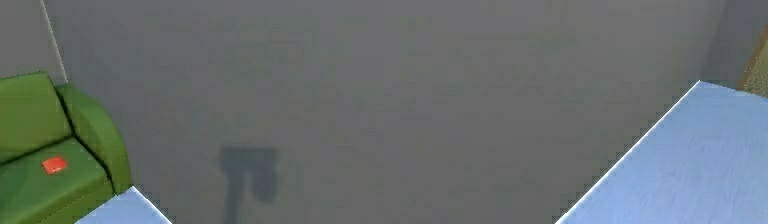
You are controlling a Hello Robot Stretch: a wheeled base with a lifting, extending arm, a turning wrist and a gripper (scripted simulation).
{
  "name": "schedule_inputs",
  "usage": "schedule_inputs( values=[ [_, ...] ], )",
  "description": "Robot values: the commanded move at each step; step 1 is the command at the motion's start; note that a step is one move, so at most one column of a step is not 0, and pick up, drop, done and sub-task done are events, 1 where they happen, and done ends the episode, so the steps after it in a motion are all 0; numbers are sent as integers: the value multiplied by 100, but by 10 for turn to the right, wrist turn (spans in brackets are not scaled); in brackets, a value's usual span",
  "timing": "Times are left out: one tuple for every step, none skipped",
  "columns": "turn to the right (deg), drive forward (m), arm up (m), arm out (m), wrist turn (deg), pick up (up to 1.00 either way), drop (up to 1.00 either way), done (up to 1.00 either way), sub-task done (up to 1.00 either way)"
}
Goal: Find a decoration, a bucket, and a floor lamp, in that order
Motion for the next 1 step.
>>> schedule_inputs(
  values=[
    [-450,0,0,0,0,0,0,0,0]
  ],
)
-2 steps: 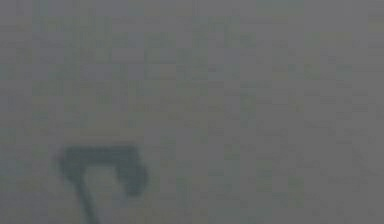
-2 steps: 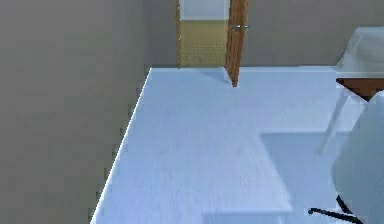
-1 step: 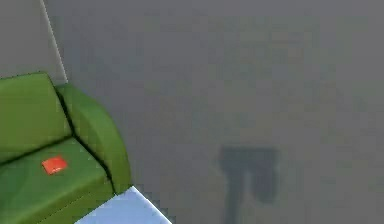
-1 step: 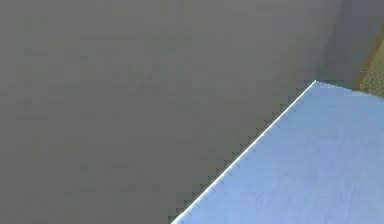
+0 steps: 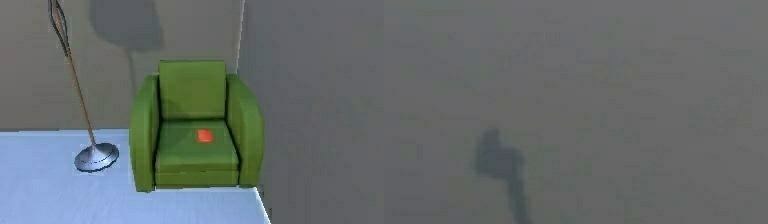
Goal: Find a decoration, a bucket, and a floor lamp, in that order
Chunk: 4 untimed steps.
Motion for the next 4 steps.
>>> schedule_inputs(
  values=[
    [-390,0,0,0,0,0,0,0,0],
    [0,95,0,0,0,0,0,0,0],
    [180,0,0,0,0,0,0,0,0],
    [0,0,0,0,0,0,0,100,0]
  ],
)
